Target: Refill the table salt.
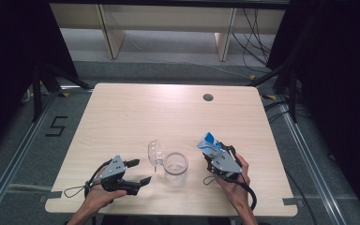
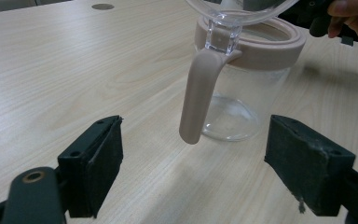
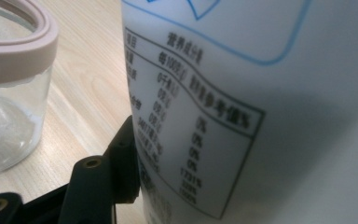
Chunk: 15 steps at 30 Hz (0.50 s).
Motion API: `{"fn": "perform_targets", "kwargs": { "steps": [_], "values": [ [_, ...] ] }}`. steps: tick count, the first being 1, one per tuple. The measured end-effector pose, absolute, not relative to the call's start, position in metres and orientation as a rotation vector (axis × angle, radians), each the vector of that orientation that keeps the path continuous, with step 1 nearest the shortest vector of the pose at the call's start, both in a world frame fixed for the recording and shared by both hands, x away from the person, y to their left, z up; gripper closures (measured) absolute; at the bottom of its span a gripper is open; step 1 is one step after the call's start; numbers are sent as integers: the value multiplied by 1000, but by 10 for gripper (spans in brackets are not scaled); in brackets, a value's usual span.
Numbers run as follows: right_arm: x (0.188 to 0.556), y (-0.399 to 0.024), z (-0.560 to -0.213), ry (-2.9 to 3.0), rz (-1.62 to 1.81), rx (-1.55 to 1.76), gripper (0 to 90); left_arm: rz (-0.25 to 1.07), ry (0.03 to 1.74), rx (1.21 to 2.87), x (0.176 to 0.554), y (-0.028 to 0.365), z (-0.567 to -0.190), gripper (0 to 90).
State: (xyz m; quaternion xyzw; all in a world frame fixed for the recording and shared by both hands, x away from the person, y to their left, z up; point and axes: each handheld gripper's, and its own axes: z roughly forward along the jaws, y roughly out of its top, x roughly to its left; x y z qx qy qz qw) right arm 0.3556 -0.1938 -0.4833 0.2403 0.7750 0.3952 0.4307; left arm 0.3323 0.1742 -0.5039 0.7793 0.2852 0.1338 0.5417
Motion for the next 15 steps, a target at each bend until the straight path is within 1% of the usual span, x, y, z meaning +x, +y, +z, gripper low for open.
{"fn": "perform_targets", "kwargs": {
  "steps": [3,8,10,13,15],
  "values": [
    [355,-190,-484,1928,964,578,428,310,699,1842,331,174,-504,185],
    [353,-185,-487,1928,900,539,428,307,689,1834,331,172,-506,184],
    [352,-183,-489,1925,864,514,428,315,668,1855,332,173,-505,184],
    [351,-182,-490,1926,841,484,430,303,699,1845,330,172,-505,184],
    [351,-180,-490,1923,822,471,430,305,664,1852,332,173,-506,184]
  ]
}}
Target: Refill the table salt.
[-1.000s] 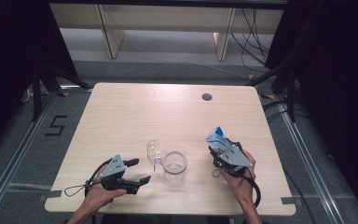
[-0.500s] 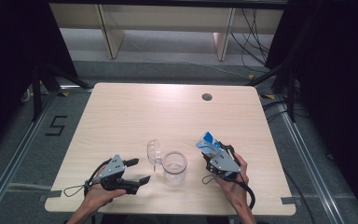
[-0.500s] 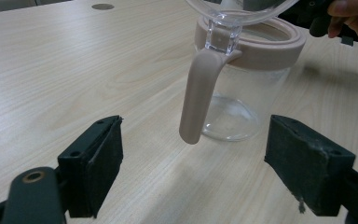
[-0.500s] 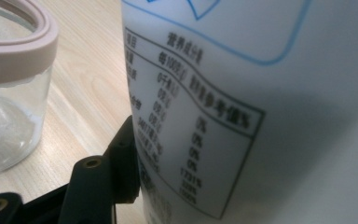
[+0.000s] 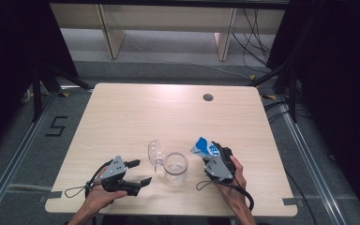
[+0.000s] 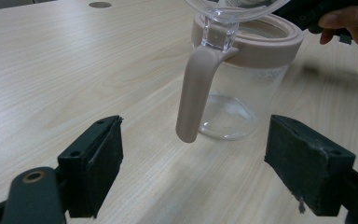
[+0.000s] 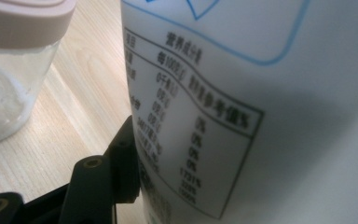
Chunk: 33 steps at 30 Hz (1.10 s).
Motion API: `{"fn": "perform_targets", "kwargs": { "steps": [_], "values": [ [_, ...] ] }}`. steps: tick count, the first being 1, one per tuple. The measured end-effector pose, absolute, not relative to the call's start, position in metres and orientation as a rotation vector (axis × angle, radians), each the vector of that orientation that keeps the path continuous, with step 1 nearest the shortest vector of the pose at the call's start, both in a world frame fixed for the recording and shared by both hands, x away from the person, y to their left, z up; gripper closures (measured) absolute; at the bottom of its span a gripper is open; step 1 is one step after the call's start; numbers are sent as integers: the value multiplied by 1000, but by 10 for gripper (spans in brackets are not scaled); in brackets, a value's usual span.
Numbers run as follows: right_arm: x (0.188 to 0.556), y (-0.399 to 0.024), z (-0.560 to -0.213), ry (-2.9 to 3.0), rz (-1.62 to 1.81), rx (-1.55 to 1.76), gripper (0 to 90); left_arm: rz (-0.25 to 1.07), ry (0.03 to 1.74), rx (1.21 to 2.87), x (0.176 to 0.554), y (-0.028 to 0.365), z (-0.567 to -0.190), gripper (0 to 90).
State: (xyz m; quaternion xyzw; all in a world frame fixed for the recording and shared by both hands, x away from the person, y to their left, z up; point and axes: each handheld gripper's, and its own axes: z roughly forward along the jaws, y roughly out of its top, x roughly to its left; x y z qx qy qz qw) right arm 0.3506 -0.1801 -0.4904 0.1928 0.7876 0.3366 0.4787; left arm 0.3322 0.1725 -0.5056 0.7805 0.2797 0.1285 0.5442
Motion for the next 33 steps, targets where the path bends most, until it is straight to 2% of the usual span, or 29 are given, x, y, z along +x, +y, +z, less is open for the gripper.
{"fn": "perform_targets", "kwargs": {
  "steps": [33],
  "values": [
    [342,-160,-496,1877,582,244,437,304,680,1865,329,172,-505,184]
  ]
}}
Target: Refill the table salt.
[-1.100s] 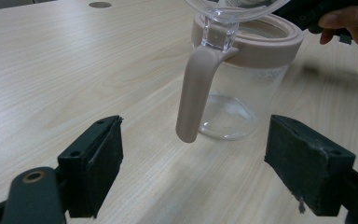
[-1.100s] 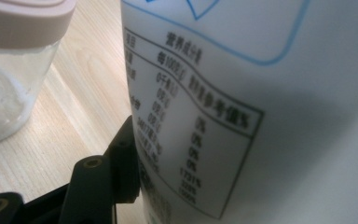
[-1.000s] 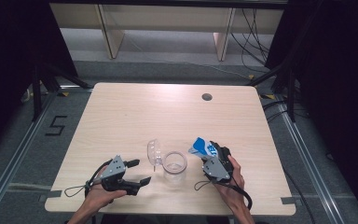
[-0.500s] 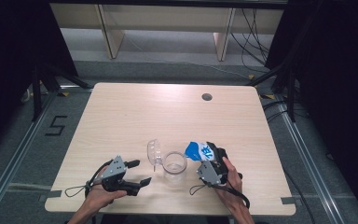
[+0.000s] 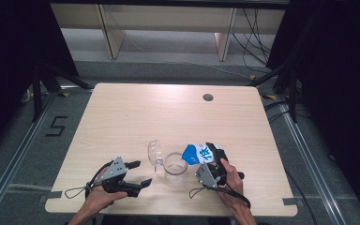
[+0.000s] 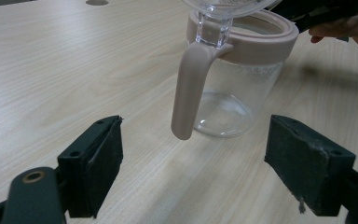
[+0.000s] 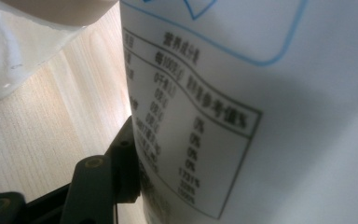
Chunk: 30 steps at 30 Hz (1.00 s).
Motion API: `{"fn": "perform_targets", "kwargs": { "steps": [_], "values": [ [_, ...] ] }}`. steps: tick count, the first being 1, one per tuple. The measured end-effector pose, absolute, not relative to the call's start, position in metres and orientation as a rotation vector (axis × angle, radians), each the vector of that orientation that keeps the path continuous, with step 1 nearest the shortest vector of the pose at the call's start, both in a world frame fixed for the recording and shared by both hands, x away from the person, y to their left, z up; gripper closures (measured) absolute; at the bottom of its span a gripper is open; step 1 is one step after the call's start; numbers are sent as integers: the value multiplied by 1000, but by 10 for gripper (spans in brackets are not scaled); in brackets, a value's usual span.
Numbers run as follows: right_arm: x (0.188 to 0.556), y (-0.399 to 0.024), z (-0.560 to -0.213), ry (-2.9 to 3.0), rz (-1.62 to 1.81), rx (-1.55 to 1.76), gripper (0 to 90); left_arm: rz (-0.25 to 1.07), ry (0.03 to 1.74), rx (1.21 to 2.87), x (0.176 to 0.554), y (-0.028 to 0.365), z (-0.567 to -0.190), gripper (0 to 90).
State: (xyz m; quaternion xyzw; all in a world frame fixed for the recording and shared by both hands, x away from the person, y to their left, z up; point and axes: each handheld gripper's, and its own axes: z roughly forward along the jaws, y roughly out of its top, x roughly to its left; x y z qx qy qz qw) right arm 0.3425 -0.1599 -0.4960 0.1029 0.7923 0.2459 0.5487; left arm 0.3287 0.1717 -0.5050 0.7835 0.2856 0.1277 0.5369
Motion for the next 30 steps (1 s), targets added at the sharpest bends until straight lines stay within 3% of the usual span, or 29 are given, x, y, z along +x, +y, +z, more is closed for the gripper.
{"fn": "perform_targets", "kwargs": {
  "steps": [30],
  "values": [
    [338,-152,-493,1822,338,95,449,302,667,1858,330,172,-506,184]
  ]
}}
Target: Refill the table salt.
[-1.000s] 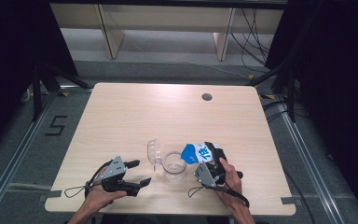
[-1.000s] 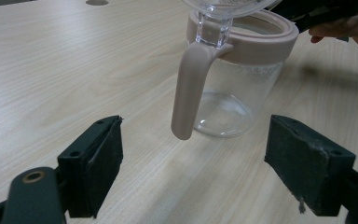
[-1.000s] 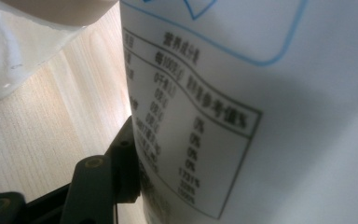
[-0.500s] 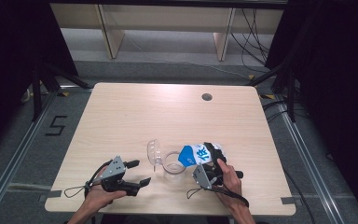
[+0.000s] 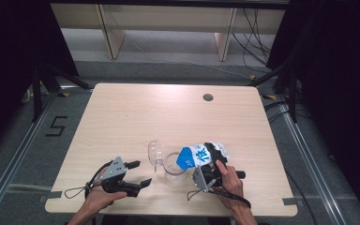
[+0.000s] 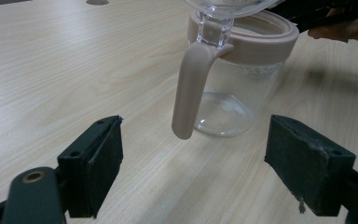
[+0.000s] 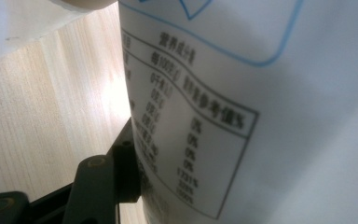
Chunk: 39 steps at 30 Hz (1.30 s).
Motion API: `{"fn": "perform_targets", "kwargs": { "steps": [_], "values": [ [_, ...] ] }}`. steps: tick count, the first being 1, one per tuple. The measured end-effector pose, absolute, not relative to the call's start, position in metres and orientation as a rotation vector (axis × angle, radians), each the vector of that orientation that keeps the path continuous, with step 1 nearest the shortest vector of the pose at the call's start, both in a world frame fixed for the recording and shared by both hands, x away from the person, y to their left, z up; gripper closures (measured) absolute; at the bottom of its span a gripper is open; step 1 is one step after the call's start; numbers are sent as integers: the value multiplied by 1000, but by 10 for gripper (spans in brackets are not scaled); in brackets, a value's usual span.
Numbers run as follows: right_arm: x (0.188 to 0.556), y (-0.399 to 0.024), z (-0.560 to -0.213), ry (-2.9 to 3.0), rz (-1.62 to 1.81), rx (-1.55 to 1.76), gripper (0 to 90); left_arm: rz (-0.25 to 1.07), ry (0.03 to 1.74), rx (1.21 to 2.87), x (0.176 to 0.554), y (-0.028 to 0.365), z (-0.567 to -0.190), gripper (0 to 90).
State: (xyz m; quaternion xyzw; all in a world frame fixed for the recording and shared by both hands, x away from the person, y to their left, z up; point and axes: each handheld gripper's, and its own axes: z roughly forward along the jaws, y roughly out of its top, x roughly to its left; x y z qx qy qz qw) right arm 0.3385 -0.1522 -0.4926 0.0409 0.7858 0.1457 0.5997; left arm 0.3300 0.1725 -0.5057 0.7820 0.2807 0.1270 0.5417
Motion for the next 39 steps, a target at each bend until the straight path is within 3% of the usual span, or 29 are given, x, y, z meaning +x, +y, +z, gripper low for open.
{"fn": "perform_targets", "kwargs": {
  "steps": [39],
  "values": [
    [336,-151,-486,1760,198,1,466,291,698,1853,329,172,-506,184]
  ]
}}
